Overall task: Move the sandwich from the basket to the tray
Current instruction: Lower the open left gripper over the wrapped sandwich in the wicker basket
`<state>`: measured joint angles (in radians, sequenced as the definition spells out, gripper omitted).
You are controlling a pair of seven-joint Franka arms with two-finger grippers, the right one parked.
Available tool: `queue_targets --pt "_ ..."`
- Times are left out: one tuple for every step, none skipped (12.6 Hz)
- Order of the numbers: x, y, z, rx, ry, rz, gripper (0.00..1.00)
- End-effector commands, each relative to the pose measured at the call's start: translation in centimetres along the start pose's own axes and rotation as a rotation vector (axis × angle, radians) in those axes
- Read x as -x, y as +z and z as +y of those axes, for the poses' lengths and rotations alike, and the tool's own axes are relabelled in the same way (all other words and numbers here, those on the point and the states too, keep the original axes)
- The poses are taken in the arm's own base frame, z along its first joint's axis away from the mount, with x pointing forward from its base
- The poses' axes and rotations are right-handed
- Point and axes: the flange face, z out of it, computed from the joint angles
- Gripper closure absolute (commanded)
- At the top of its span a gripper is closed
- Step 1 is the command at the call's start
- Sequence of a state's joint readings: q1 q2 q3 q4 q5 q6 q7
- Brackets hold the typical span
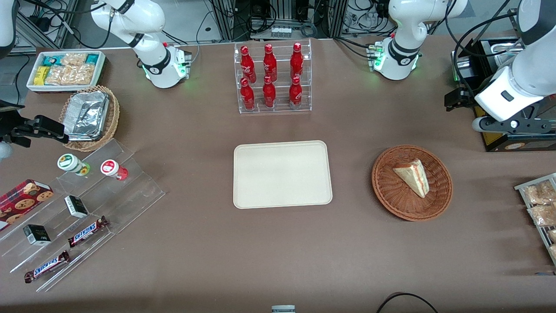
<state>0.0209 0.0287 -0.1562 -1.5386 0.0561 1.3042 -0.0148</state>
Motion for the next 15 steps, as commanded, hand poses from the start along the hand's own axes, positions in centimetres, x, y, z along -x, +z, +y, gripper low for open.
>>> queue_targets --pt "-0.1 -0.3 0.1 0.016 0.022 0.020 0.00" --pt "-0.5 -0.2 0.2 0.032 0.024 0.034 0.00" --pt "-0.8 0.1 0.2 0.034 0.025 0.034 0.00" --pt "-1.8 0.8 0.2 0.029 0.024 0.047 0.00" --pt "-2.6 2.0 0.1 0.024 0.024 0.043 0.00" --pt "-3.2 3.2 0.2 0.023 0.025 0.046 0.00" --pt "-3.9 5.0 0.3 0.018 0.027 0.049 0.00" --pt "-4.7 7.1 0.4 0.017 0.028 0.061 0.00" --pt "-5.5 9.2 0.0 0.020 0.021 0.067 0.00" --pt "-6.2 11.4 -1.0 0.026 0.002 0.059 0.00" --pt "-7.0 13.5 -1.0 0.031 -0.005 0.048 0.00" --pt "-7.9 15.3 -1.0 0.035 -0.009 0.045 0.00" --pt "-8.6 16.8 -1.1 0.038 -0.010 0.051 0.00" --pt "-9.0 18.4 -1.7 0.044 -0.021 0.057 0.00" --pt "-9.1 19.6 -2.0 0.046 -0.034 0.074 0.00"
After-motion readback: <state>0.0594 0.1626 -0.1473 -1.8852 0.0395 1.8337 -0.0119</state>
